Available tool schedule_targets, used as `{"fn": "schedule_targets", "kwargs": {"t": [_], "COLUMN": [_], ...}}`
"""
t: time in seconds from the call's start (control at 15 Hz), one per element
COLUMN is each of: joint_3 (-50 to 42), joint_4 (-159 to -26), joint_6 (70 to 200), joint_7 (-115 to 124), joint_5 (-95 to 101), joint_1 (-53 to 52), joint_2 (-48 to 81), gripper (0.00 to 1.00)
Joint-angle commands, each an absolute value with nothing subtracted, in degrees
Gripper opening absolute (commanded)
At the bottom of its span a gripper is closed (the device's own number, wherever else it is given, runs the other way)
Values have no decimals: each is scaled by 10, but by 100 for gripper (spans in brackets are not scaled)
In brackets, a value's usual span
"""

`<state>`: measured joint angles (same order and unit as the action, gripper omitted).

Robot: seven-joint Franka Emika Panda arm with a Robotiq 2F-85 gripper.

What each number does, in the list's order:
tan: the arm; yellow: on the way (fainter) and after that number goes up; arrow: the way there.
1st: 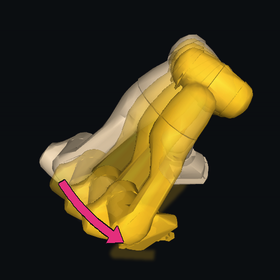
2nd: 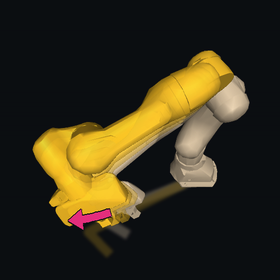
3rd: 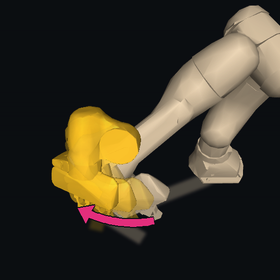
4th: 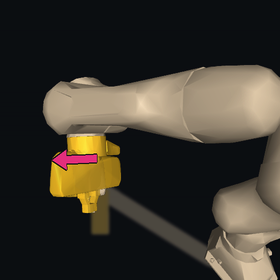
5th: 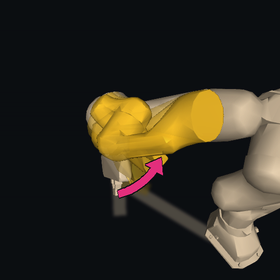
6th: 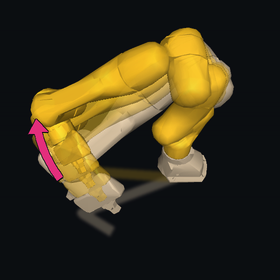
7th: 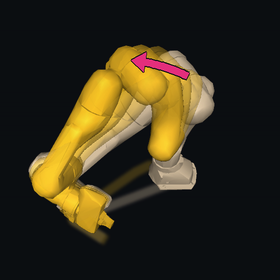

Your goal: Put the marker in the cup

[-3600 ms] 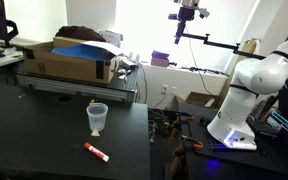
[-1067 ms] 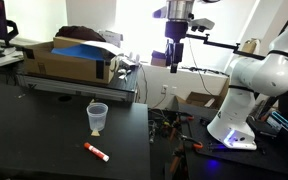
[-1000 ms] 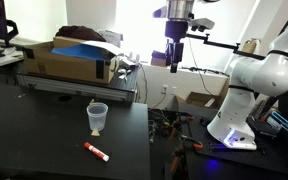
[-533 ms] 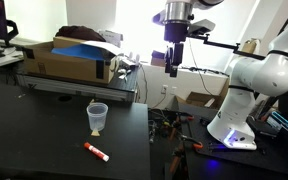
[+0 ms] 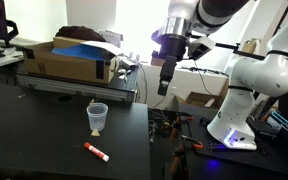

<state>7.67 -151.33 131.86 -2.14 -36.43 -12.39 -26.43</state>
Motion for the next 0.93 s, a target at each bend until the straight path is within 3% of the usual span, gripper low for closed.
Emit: {"fn": "schedule_targets", "kwargs": {"t": [0.0,0.33,0.87], "joint_3": [143,213,199], "joint_4": [-1538,-1530,-1526], "joint_6": [1457,1526,1504], "joint_7": [73,239,290], "joint_5": [-361,-275,-235], "joint_1": [-134,-128,-143], "joint_2": [-241,-183,-167], "gripper": [100,100,100]}}
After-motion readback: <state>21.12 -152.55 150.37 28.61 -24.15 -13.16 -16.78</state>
